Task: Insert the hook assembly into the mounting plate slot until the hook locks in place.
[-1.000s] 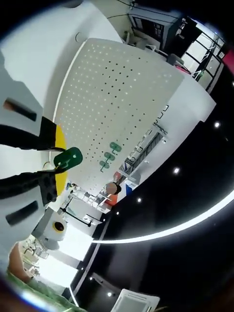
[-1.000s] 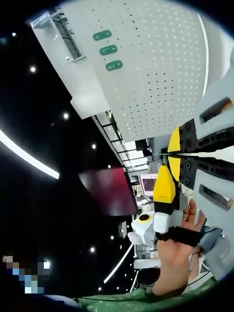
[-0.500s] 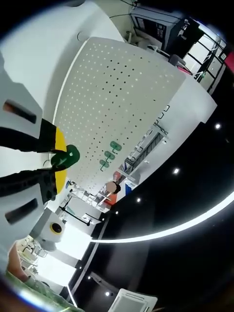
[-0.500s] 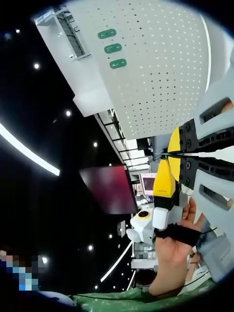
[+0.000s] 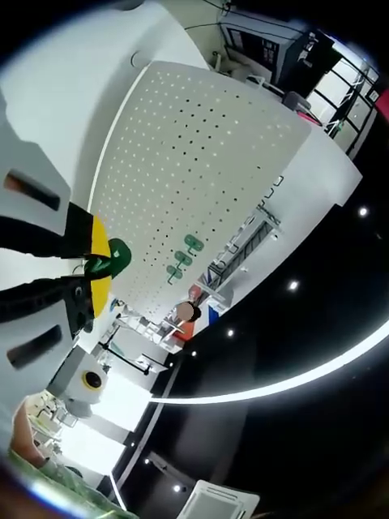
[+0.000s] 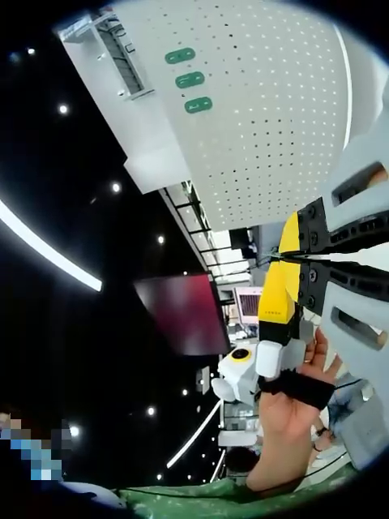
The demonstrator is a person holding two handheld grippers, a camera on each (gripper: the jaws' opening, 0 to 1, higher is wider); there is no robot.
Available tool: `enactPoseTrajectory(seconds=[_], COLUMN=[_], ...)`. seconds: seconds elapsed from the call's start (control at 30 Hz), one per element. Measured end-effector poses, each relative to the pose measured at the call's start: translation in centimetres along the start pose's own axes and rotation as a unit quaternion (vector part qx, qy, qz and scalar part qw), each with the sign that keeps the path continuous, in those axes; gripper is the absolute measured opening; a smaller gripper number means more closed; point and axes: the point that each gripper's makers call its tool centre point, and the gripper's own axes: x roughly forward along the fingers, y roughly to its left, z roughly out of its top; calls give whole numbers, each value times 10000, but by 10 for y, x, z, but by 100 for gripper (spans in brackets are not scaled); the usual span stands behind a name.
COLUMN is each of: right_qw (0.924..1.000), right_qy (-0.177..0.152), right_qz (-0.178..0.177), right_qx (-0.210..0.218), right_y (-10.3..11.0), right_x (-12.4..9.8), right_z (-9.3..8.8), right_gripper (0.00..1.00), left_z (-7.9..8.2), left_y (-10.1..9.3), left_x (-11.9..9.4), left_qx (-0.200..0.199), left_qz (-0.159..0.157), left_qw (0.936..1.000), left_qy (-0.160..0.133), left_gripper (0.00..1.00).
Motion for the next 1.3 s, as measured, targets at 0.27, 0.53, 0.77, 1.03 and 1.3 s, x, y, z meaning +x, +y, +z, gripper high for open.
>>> enactPoseTrajectory(seconds=[0.27, 0.53, 0.77, 1.03, 1.3], right_qw=[9999, 9997, 9994, 9990, 9985], right_qy=[141, 236, 305, 398, 486], right_qz=[23, 54, 63, 80, 62], right_qx=[3, -49, -134, -191, -225], right_y=[1, 2, 1, 2, 2], right_x=[0, 1, 2, 3, 6], right_z=[-8, -14, -17, -21, -23], right_gripper=[0, 0, 0, 0, 0], left_z=[0, -1, 0, -1, 0], left_y=[3, 4, 4, 5, 4], left_x=[-1, -1, -1, -2, -2], left_qx=[176, 229, 399, 563, 1079], left_qz=[68, 88, 94, 153, 295], left_qw=[9998, 9997, 9991, 9983, 9936], left_qy=[18, 23, 55, 98, 150], left_gripper=[5, 4, 4, 4, 3])
